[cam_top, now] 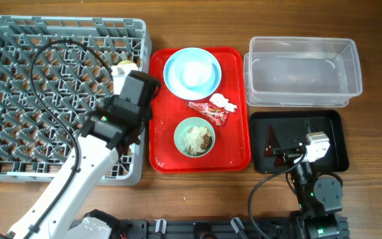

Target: Sort waste into correct bins and load items into the dishwasher rack

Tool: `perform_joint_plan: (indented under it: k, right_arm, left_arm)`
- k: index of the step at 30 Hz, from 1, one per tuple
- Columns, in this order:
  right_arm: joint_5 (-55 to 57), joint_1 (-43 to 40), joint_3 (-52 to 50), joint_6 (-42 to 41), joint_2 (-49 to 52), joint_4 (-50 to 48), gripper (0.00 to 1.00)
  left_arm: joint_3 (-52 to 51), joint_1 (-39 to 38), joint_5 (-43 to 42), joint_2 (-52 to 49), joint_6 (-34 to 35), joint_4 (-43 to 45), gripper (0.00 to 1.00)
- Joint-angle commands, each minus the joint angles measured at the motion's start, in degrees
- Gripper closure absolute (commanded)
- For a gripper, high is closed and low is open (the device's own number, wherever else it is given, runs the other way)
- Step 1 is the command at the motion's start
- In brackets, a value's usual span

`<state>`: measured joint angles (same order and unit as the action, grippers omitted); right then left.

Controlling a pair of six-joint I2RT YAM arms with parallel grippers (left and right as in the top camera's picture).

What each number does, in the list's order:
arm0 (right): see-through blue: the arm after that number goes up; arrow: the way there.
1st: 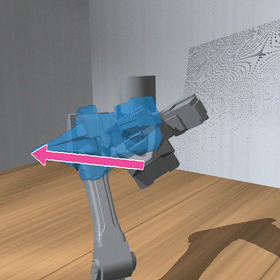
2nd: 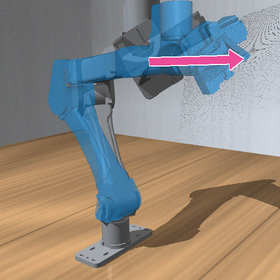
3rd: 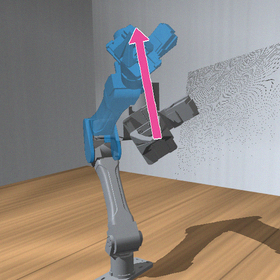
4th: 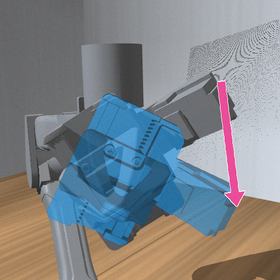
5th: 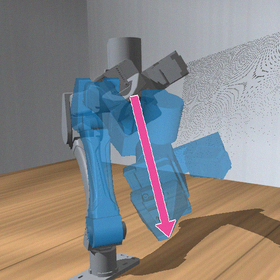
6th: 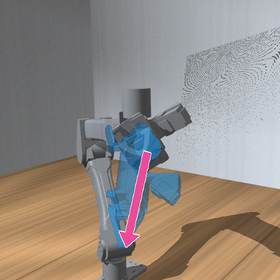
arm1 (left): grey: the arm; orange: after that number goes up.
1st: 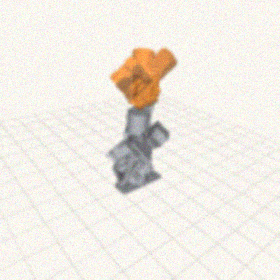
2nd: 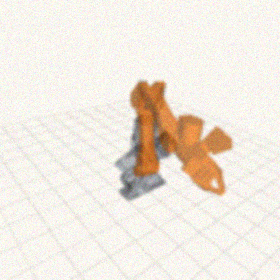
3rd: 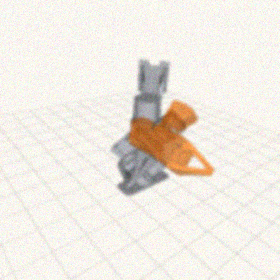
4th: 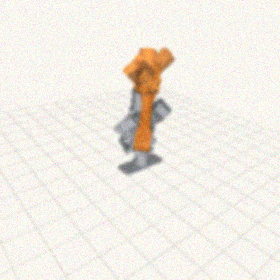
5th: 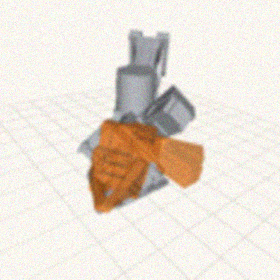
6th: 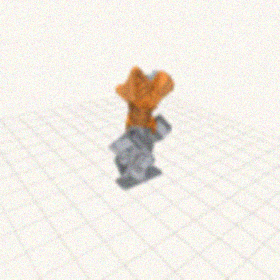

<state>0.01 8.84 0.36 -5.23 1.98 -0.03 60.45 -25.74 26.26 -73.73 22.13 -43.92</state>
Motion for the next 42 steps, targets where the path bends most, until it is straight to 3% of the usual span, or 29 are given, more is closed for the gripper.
perform_joint_plan:
  k: [1, 9, 11, 13, 14, 18, 22, 26, 28, 35, 42]
  right_arm:
    - [-0.1, -0.1, -0.1, 0.4, -0.2, -0.3, 0.0]
    - [-0.1, -0.1, -0.1, 0.4, -0.2, -0.3, 0.0]
    - [-0.1, -0.1, -0.1, 0.3, -0.2, -0.3, 0.0]
    - [-0.1, -0.1, -0.1, 0.4, -0.2, -0.3, 0.0]
    - [-0.1, -0.1, -0.1, 0.4, -0.2, -0.3, 0.0]
    - [-0.1, -0.1, -0.1, 0.3, -0.2, -0.3, 0.0]
    - [-0.1, -0.1, -0.1, 0.4, -0.2, -0.3, 0.0]
    - [-0.1, -0.1, -0.1, 0.4, -0.2, -0.3, 0.0]
    - [-0.1, -0.1, -0.1, 0.4, -0.2, -0.3, 0.0]
    - [-0.1, -0.1, -0.1, 0.4, -0.2, -0.3, 0.0]
    - [-0.1, -0.1, -0.1, 0.4, -0.2, -0.3, 0.0]
  left_arm:
    - [0.5, 3.7, 0.7, -4.2, -1.9, -0.7, 0.96]
    - [0.5, 5.7, -4.5, -14.6, -5.4, -0.9, 0.96]
    - [0.5, 5.7, -5.0, -14.7, -5.4, -0.9, 0.82]
    - [0.5, 5.7, -5.0, -14.7, -5.4, -0.9, 0.62]
    - [0.5, 5.7, -5.0, -14.4, -5.4, -0.9, 0.61]
    - [1.6, 5.0, -7.6, -11.0, -5.4, -0.9, 0.65]
    - [2.4, 1.9, -21.3, -4.2, -5.0, 2.4, 0.74]
    - [2.4, -2.7, -29.9, -4.9, -5.0, 4.6, 0.76]
    - [2.4, -6.0, -30.3, -6.9, -4.9, 4.4, 0.76]
    - [2.4, -13.4, -30.3, -17.2, -5.0, 4.5, 0.96]
    - [2.4, -13.4, -27.9, -25.3, -5.5, 8.3, 0.96]
